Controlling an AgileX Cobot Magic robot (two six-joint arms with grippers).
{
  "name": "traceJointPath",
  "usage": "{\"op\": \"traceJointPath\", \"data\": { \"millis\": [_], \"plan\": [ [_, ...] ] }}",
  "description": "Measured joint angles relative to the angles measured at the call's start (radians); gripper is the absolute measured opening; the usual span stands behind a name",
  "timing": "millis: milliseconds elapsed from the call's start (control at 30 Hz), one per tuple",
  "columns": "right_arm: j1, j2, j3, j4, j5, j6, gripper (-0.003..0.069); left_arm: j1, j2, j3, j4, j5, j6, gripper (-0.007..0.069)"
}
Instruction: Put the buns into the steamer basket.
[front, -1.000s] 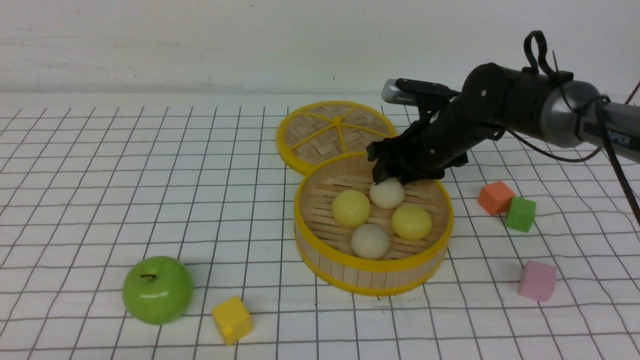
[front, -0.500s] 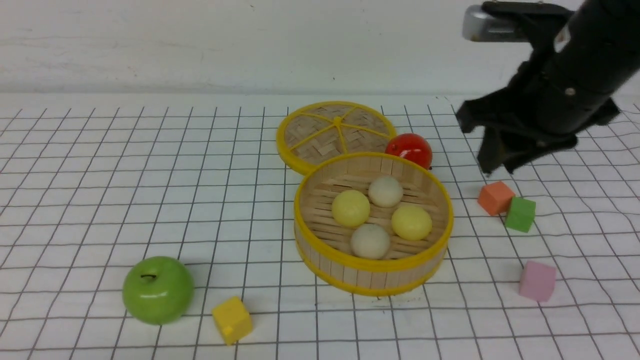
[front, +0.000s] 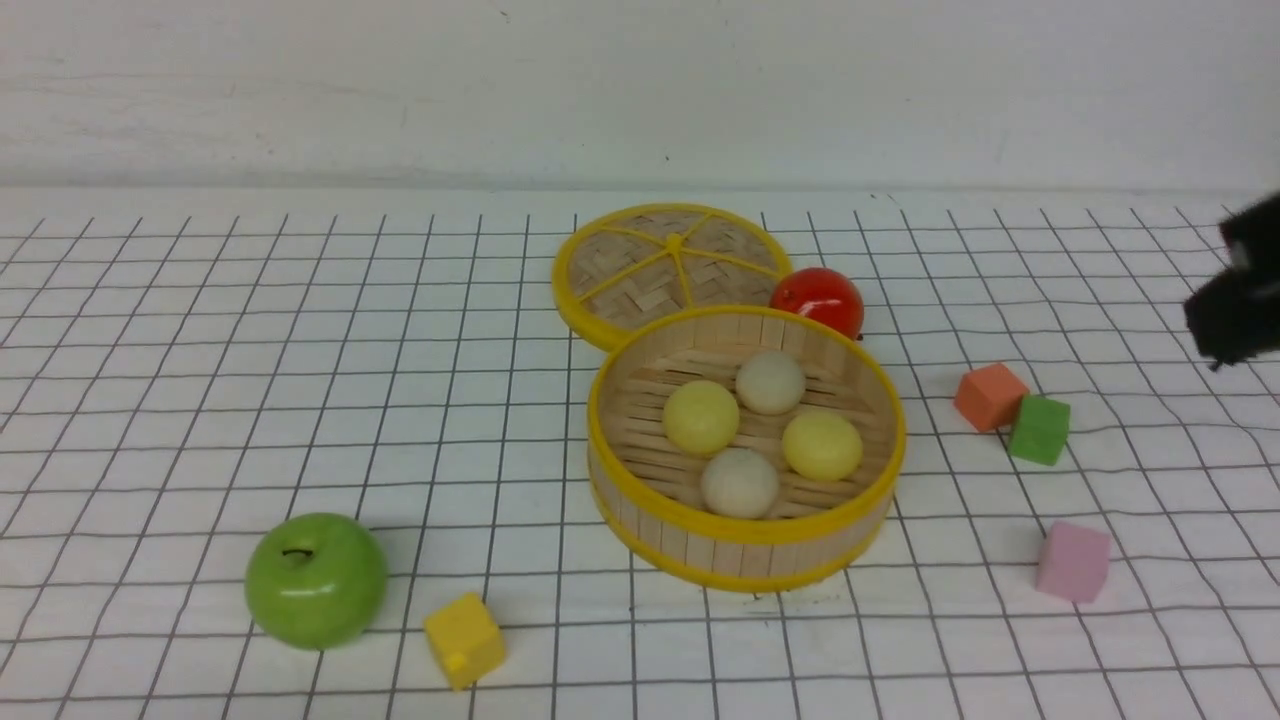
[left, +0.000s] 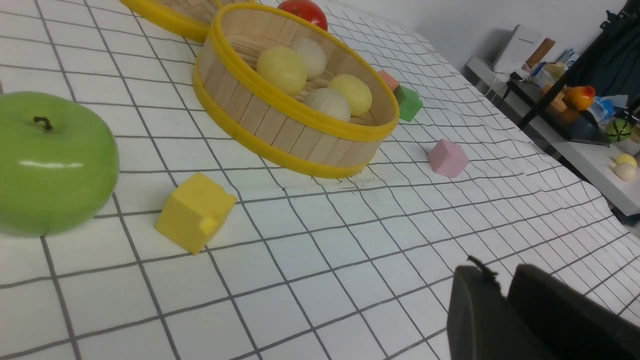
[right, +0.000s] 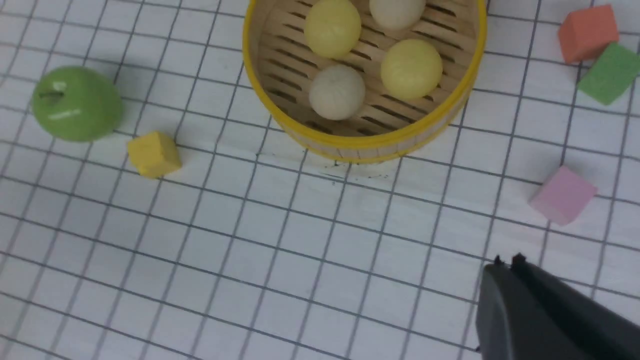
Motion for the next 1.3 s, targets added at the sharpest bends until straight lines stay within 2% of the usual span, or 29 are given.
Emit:
{"op": "traceJointPath", "data": {
  "millis": [67, 233, 267, 333, 433, 500, 600, 1300],
  "plan": [
    [-0.041, -0.090, 0.103, 0.004, -0.046, -0.046, -0.0020, 0.000, 0.000, 0.000, 0.000, 0.000, 0.000, 0.0092],
    [-0.304, -0.512, 0.628, 0.027, -0.483, -0.139, -0.0020, 0.000, 0.000, 0.000, -0.001, 0.001, 0.000, 0.0097],
    [-0.369, -0.648, 0.823, 0.030, -0.631, -0.150, -0.0020, 0.000, 0.000, 0.000, -0.001, 0.000, 0.000, 0.0101],
    [-0.413, -0.800, 1.026, 0.039, -0.814, -0.151, -0.0020, 0.000, 0.000, 0.000, -0.001, 0.001, 0.000, 0.0103],
    [-0.424, -0.945, 1.276, 0.061, -0.961, -0.151, -0.0020, 0.000, 0.000, 0.000, -0.001, 0.001, 0.000, 0.0107],
    [-0.427, -0.996, 1.336, 0.066, -0.991, -0.151, -0.0020, 0.000, 0.000, 0.000, -0.001, 0.001, 0.000, 0.0108],
    [-0.428, -1.093, 1.404, 0.046, -0.897, -0.152, -0.0020, 0.000, 0.001, 0.000, -0.001, 0.001, 0.000, 0.0110],
    [-0.428, -1.103, 1.398, 0.023, -0.860, -0.153, -0.0012, 0.000, 0.003, 0.000, -0.005, 0.071, 0.000, 0.0122]
  ]
}}
